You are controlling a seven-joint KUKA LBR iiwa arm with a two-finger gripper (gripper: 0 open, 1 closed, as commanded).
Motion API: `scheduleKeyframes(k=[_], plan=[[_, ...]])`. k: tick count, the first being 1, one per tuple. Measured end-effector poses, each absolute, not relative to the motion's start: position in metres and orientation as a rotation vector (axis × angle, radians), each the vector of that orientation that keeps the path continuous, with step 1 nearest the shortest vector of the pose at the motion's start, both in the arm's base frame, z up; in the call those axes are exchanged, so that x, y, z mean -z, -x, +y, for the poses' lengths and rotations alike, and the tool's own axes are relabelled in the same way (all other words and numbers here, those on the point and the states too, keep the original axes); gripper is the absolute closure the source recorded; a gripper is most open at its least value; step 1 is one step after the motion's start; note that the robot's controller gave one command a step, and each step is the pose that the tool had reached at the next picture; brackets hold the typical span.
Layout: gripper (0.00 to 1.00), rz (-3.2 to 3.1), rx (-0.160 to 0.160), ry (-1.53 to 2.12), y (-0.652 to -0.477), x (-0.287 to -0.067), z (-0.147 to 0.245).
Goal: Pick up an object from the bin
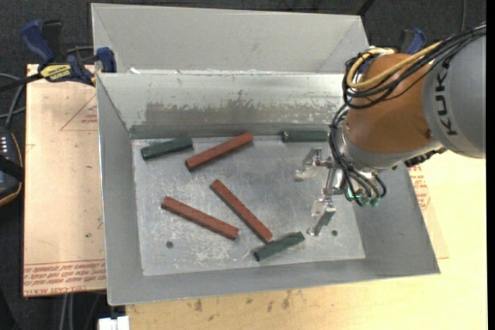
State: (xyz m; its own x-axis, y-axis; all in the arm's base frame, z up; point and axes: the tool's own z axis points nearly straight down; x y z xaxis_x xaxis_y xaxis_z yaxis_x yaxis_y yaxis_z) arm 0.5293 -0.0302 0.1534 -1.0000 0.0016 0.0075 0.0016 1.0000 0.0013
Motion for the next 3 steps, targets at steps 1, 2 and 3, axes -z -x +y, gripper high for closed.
scheduleKeyframes(k=[1,2,3], plan=[[0.00,-3.142,0.001,0.001,-0.531,-0.158,-0.030],[1.00,-3.137,-0.001,-0.331,-0.504,-0.076,-0.021],[1.00,-3.137,-0.001,-0.333,-0.504,-0.076,-0.021]])
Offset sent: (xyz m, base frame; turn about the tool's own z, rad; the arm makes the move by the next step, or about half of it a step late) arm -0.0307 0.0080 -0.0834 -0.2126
